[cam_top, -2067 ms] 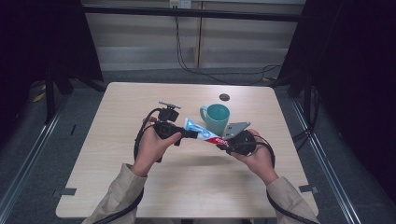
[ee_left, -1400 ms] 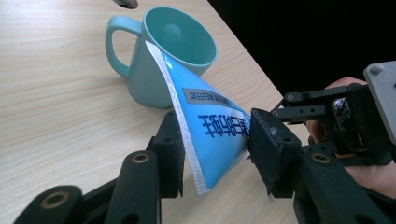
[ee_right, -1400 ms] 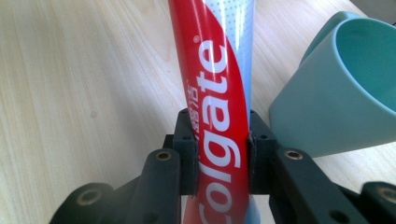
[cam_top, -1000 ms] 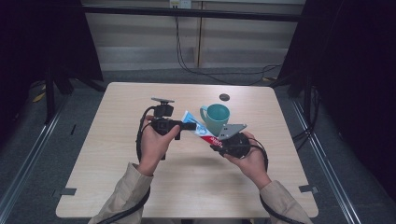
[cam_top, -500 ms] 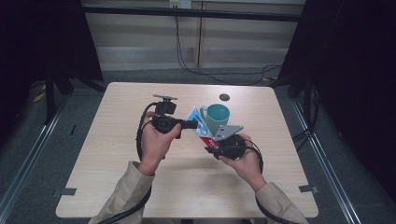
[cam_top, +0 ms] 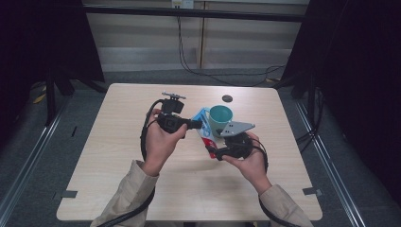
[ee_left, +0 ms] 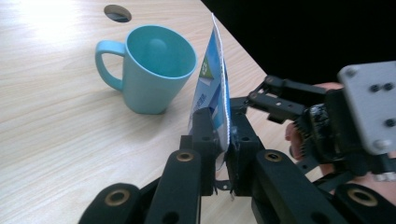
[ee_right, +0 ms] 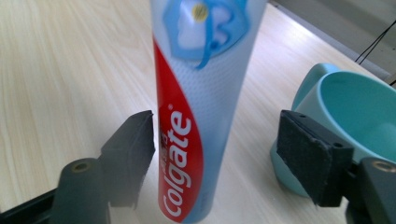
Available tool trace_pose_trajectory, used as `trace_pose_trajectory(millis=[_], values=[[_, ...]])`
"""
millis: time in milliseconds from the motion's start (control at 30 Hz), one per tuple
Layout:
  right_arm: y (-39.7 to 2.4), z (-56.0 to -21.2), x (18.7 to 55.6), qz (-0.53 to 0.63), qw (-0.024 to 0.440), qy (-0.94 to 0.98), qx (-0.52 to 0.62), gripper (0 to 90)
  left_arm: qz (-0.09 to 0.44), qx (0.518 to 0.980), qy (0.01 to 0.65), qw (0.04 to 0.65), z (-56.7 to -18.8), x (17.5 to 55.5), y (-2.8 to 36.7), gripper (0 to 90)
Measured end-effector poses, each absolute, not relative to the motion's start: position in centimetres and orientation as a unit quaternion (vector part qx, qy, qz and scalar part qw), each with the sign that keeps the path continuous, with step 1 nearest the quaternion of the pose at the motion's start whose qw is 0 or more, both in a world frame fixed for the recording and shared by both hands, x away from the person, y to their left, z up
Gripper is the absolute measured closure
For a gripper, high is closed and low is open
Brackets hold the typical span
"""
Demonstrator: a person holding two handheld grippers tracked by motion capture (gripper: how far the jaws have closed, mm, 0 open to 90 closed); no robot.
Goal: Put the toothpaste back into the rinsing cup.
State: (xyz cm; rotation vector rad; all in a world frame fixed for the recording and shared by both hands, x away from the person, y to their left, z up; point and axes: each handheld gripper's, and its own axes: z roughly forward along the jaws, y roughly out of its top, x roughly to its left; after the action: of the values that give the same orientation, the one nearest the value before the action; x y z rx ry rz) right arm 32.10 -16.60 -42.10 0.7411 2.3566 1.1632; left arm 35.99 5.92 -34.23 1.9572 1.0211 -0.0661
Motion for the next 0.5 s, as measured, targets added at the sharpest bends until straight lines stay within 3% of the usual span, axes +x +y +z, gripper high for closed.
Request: trace_pose_trajectory(millis=[500], values=[[-15.4,-40.7,32.6,0.453,0.202,0.818,0.292,29.8,-0.010,0.805,0.405,0.433,-33.8,35.9,4.5,84.1]])
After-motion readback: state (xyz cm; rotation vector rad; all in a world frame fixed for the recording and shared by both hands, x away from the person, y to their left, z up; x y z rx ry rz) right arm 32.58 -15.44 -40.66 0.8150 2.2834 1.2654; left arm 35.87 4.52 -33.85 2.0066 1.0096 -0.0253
